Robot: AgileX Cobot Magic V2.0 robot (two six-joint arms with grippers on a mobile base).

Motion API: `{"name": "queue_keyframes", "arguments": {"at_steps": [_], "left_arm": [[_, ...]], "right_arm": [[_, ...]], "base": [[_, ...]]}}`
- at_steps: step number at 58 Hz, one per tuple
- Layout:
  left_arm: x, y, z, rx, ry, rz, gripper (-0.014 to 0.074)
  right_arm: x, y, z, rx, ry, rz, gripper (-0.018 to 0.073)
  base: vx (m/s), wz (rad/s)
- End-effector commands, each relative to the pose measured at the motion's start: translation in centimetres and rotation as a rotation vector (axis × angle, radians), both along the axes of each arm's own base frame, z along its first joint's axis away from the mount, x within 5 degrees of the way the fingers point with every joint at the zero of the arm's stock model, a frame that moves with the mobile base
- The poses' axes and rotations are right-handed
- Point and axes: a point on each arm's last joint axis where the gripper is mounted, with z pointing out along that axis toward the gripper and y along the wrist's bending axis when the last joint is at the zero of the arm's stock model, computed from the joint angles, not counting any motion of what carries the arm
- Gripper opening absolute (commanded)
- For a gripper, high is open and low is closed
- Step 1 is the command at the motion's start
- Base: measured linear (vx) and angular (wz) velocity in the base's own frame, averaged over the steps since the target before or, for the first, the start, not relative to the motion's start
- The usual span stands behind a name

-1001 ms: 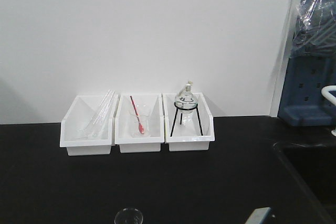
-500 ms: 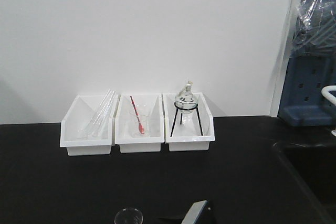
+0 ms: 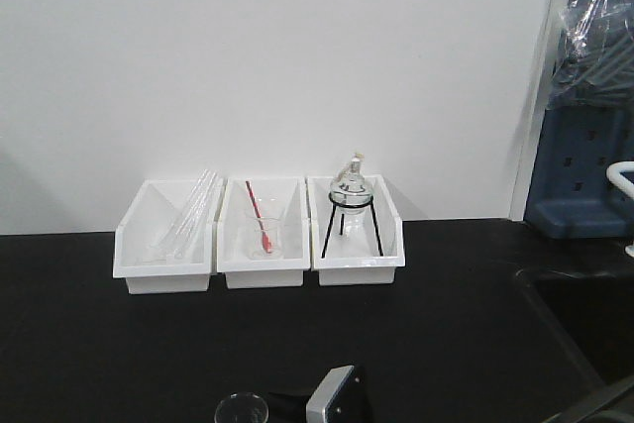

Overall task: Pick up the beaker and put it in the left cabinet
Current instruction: 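Move the right gripper down around the clear glass beaker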

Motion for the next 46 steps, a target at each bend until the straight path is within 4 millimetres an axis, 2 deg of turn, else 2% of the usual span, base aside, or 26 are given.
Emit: {"name": "queue_keyframes", "arguments": {"at_steps": [1, 18, 25, 32, 43, 46], "left_arm": [[-0.1, 0.0, 0.3, -0.032, -0.080, -0.004, 0.0001], [-0.1, 0.0, 0.3, -0.032, -0.080, -0.004, 0.0001], [-0.1, 0.0, 0.3, -0.032, -0.080, -0.004, 0.0001], [-0.1, 0.0, 0.3, -0.032, -0.080, -0.004, 0.0001], [-0.1, 0.0, 0.3, -0.032, -0.080, -0.004, 0.0001], [-0.1, 0.0, 0.3, -0.032, -0.080, -0.004, 0.0001]], "right_arm": [[0.9, 1.0, 3.3, 0.151, -0.106, 0.020, 0.0564], [1.1, 4.1, 2.3, 0.160, -0.122, 0.074, 0.0562], [1.4, 4.5, 1.9, 0.142, -0.110, 0.055, 0.0519], [1.5, 4.5, 1.8, 0.136, -0.101, 0.033, 0.0370], [1.5, 4.5, 3.5, 0.158, -0.120, 0.038, -0.0011], [1.7, 4.4, 4.5, 0.158, -0.100, 0.025, -0.0014]], "base": [[0.00, 0.00], [0.00, 0.00], [0.00, 0.00], [0.00, 0.00], [0.00, 0.00], [0.00, 0.00]]}}
